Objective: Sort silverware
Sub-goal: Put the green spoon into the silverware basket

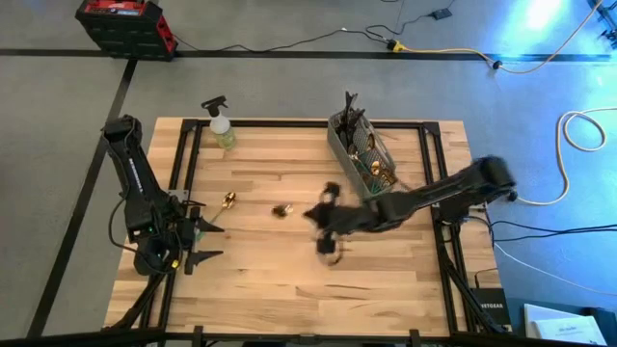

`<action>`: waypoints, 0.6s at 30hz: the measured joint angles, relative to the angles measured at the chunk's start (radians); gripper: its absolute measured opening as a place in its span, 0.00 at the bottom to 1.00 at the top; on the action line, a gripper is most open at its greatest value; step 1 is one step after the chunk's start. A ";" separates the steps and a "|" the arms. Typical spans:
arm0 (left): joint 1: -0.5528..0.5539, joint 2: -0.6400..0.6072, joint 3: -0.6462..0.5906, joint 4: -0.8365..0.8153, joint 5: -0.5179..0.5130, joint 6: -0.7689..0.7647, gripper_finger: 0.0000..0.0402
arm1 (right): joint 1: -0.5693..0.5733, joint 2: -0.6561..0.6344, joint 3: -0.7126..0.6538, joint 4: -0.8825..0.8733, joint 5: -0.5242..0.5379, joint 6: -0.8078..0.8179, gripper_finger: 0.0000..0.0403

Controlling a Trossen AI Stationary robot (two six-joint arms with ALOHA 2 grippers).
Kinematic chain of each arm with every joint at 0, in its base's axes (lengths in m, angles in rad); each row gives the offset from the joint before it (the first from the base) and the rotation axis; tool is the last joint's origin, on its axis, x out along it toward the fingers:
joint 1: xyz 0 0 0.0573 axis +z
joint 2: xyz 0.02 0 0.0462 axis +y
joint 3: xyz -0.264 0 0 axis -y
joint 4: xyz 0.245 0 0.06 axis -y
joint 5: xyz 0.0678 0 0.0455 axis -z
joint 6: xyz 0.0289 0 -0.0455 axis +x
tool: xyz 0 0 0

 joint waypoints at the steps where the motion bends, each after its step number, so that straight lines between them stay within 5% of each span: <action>1: 0.000 0.000 0.000 -0.002 -0.001 -0.001 0.73 | -0.005 -0.053 -0.087 0.089 0.043 0.005 0.00; 5: 0.001 0.000 0.000 -0.010 -0.024 -0.003 0.73 | -0.053 -0.246 -0.375 0.502 0.229 -0.049 0.00; 8: 0.013 0.000 0.000 -0.010 -0.027 -0.005 0.73 | -0.126 -0.336 -0.538 0.872 0.252 -0.179 0.00; 13: 0.032 0.000 0.000 -0.011 -0.027 0.002 0.73 | -0.276 -0.368 -0.673 1.259 0.101 -0.320 0.00; 18: 0.047 0.001 0.000 -0.011 -0.026 0.014 0.73 | -0.450 -0.325 -0.683 1.295 -0.018 -0.334 0.00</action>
